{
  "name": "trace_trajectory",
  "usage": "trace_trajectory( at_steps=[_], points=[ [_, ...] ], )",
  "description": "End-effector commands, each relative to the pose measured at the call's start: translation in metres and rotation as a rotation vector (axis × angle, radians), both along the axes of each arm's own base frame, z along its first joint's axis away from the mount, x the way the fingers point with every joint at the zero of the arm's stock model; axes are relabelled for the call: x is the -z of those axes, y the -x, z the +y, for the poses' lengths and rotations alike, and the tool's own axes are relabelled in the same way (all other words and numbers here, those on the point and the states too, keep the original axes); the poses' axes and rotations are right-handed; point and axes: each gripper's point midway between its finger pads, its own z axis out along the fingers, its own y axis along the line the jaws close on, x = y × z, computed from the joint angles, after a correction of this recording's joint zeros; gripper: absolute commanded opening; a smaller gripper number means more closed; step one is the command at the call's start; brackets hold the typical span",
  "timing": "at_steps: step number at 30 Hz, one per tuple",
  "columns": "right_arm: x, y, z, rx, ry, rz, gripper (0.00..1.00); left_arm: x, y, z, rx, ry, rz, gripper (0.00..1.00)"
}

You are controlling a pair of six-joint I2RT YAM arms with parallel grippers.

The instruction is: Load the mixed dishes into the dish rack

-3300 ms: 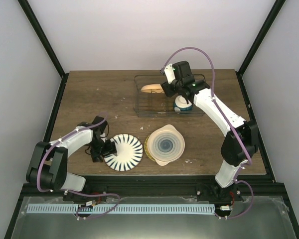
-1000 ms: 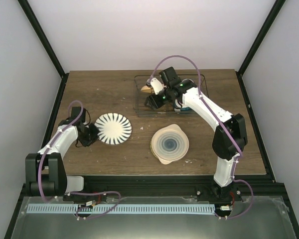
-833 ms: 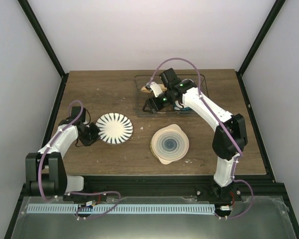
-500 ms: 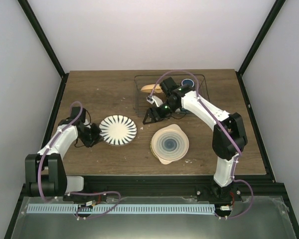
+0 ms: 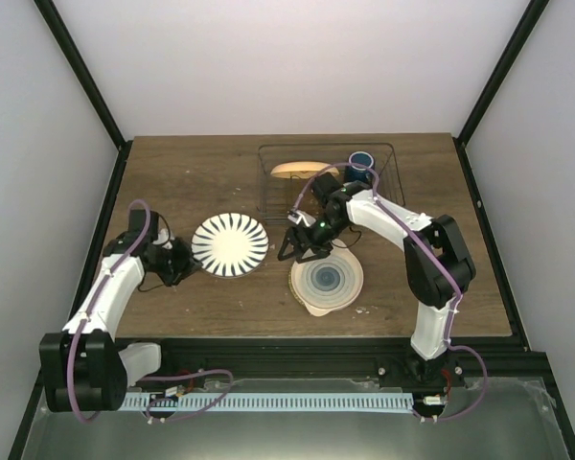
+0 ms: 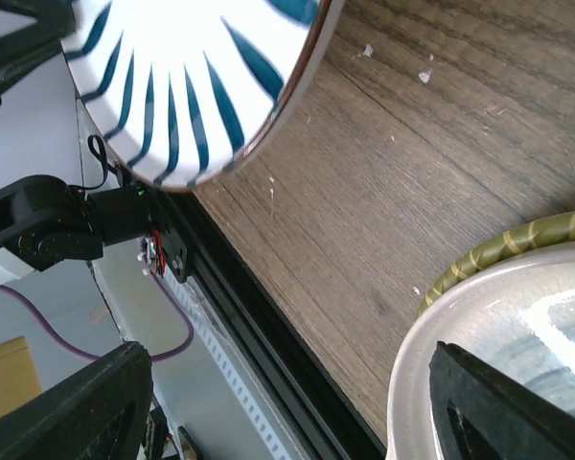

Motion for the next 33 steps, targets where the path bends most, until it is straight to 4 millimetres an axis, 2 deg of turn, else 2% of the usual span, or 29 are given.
trace_trajectory(
  at_steps=[1,8,15,21,28,33],
  points=[
    [-0.015,-0.005,0.011,0.008,-0.060,-0.032,0.81,-0.021,0.003,-0.017,0.061,0.098,-0.072,0.00],
    [-0.019,-0.024,0.021,0.016,-0.069,-0.065,0.83,-0.029,0.020,-0.018,0.083,0.096,-0.074,0.00],
    [-0.024,-0.037,0.036,0.017,-0.141,-0.047,0.84,-0.044,0.023,-0.024,0.102,0.118,-0.120,0.00],
    [-0.019,-0.046,0.043,0.014,-0.160,-0.039,0.84,-0.056,0.018,-0.031,0.124,0.130,-0.155,0.00],
    [-0.013,-0.053,0.052,-0.007,-0.200,-0.031,0.83,-0.064,0.008,-0.047,0.179,0.160,-0.191,0.00],
    [-0.019,-0.057,0.060,-0.028,-0.248,-0.036,0.74,-0.068,-0.002,-0.061,0.245,0.173,-0.208,0.00]
  ],
)
